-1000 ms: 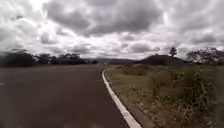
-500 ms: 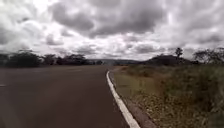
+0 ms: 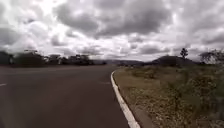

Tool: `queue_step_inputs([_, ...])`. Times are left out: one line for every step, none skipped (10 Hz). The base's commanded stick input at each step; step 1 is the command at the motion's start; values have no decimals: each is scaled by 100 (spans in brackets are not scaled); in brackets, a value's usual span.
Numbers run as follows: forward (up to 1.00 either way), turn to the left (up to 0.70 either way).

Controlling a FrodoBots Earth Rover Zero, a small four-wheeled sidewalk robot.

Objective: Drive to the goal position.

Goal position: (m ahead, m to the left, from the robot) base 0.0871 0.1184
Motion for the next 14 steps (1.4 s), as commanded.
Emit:
queue_step_inputs([41, 25])
queue_step_inputs([41, 25])
queue_step_inputs([42, 25])
queue_step_inputs([44, 23])
queue_step_inputs([45, 9])
queue_step_inputs([45, 0])
queue_step_inputs([45, 0])
queue_step_inputs([45, 0])
queue_step_inputs([38, 0])
queue_step_inputs([0, 0])
queue_step_inputs([0, 0])
queue_step_inputs([0, 0])
queue_step_inputs([0, 0])
queue_step_inputs([0, 0])
